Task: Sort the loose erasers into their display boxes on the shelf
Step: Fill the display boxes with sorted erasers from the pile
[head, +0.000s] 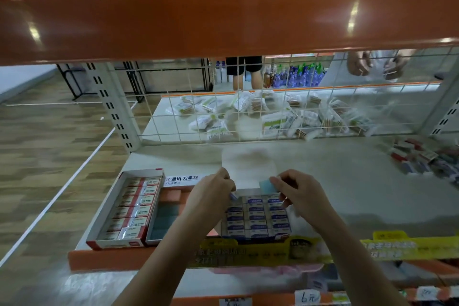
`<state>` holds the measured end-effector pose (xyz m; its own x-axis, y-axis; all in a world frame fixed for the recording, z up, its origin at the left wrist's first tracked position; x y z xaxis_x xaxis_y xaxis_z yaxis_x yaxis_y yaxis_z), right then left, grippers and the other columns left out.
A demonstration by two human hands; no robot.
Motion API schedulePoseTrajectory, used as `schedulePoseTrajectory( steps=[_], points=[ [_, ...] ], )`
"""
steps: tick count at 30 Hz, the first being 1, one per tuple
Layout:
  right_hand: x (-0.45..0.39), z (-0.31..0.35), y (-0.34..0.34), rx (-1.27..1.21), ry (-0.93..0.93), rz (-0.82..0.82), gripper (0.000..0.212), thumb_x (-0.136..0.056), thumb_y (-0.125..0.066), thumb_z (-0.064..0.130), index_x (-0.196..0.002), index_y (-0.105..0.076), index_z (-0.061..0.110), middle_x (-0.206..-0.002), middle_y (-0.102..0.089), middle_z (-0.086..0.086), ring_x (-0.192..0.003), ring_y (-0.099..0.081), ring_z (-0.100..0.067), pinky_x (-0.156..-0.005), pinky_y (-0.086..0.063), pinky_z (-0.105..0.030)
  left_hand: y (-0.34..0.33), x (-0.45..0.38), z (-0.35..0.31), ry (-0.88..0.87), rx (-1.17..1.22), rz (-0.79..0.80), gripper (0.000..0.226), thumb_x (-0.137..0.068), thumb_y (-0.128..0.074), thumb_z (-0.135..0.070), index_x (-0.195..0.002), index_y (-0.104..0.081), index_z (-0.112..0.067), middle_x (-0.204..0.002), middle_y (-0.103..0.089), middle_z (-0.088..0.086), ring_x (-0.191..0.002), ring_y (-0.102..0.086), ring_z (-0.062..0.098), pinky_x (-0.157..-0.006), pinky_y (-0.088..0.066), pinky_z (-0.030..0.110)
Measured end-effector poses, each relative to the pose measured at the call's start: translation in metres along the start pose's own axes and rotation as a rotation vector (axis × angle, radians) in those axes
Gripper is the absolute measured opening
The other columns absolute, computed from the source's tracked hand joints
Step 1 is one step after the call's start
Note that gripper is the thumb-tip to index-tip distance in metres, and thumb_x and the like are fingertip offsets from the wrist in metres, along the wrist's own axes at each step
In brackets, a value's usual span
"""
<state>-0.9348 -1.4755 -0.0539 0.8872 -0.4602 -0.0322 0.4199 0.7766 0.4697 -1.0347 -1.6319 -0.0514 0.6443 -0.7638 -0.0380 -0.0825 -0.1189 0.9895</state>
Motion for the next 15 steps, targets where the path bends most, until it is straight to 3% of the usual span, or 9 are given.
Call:
schedulePoseTrajectory(
  steps=[8,15],
  points=[
    [0.001,-0.004,-0.001,-0.006,0.018,0.005,0.016,-0.091,-0.056,0.029,-0.080,-0.061,0.018,-0.064,-0.062,0.001,-0.047,-0.054,0.000,-0.044,-0.039,-0.008,-0.005,0.000,-0.002,-0.071,-0.141,-0.042,0.027,-0.095,-0.048,-0.028,-0.117,-0.060,-0.018,-0.120,-0.056,-0.001,-0.109,-0.046,0.016,-0.091,-0.034,0.024],
    [0.001,-0.010,-0.004,-0.013,0.032,0.019,0.014,-0.090,-0.058,0.028,-0.081,-0.061,0.017,-0.064,-0.061,0.004,-0.048,-0.054,0.002,-0.047,-0.041,-0.009,-0.007,-0.002,-0.015,-0.053,-0.238,-0.032,0.016,-0.091,-0.054,-0.013,-0.104,-0.063,-0.013,-0.107,-0.057,0.002,-0.099,-0.054,0.018,-0.089,-0.040,0.028]
  ],
)
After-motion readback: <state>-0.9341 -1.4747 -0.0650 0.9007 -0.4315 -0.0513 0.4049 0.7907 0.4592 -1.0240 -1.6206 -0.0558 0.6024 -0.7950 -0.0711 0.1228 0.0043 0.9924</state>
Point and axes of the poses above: each hand's wrist, its own x-axis away from the middle knuckle, its own y-axis out of the back of the hand, z = x × y, the point moved 3 cm from there along -x, towards the middle knuckle
